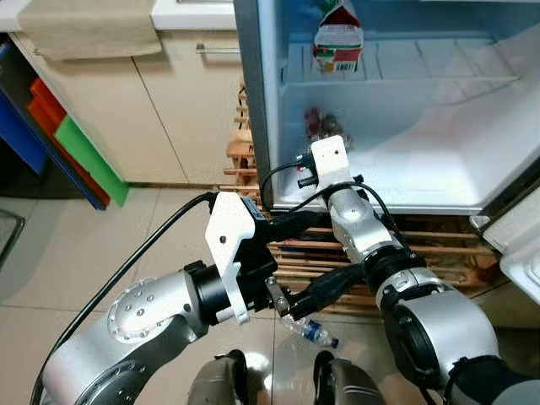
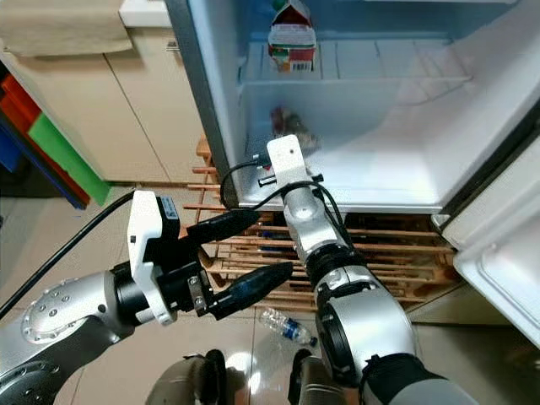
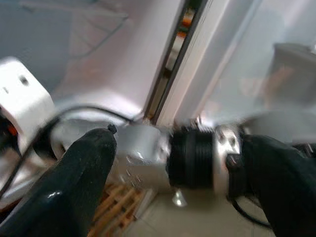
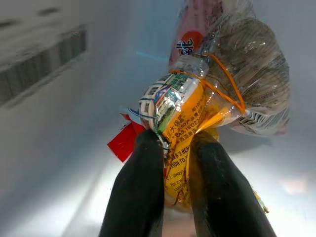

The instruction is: Restocking fridge

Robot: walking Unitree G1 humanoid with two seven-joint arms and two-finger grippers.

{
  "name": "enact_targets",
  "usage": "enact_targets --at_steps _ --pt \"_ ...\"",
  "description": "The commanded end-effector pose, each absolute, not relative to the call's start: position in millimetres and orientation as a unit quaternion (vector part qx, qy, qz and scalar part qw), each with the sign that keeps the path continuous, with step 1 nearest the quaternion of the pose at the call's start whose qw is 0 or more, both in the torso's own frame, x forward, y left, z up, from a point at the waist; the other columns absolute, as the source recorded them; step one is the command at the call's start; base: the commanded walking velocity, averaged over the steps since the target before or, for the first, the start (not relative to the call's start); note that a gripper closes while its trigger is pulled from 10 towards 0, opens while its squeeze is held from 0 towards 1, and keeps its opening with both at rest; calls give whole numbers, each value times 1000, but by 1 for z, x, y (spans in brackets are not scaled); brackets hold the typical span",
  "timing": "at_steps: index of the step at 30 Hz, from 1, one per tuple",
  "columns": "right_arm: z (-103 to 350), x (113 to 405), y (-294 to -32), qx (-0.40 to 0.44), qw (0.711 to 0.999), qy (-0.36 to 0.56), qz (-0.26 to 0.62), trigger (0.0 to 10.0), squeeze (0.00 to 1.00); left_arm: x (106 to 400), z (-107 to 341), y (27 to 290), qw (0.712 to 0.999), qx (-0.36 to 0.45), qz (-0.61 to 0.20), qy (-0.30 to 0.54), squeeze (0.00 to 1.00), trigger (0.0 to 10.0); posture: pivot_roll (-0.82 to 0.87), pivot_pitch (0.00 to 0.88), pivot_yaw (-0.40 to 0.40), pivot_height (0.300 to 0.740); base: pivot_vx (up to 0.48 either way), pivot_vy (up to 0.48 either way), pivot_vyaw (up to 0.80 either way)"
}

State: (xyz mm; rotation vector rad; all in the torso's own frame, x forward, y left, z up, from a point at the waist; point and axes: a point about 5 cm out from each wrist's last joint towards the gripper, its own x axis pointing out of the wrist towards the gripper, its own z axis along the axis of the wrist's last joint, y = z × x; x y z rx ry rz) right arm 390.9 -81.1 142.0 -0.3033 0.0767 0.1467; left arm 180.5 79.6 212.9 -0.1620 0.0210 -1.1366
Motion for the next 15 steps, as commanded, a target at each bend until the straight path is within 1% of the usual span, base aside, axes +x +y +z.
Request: enact_targets --at_steps 1,3,4,5,6,8,15 --pt "148 393 -76 -153 986 28 68 10000 0 174 214 81 837 -78 -541 17 0 10000 223 308 67 740 0 0 0" --pt "148 393 -74 -146 986 30 70 10000 0 170 215 80 837 -82 -540 20 0 10000 229 318 77 740 0 0 0" --pt "148 393 -72 -129 988 36 71 10000 141 168 215 80 836 -83 -542 23 0 10000 235 325 81 740 0 0 0" --pt "149 393 -71 -116 990 39 71 10000 141 166 215 79 835 -84 -543 25 0 10000 239 327 82 740 0 0 0" --pt "149 394 -71 -101 992 45 67 10000 1000 165 215 80 835 -84 -543 27 0 10000 242 329 82 740 0 0 0" --pt "153 395 -70 -83 994 46 62 10000 1000 163 215 80 837 -84 -540 31 0 10000 248 335 84 740 0 0 0" --pt "162 399 -69 -67 995 37 62 10000 1000 163 215 81 840 -86 -534 37 0 10000 238 336 76 740 0 0 0"
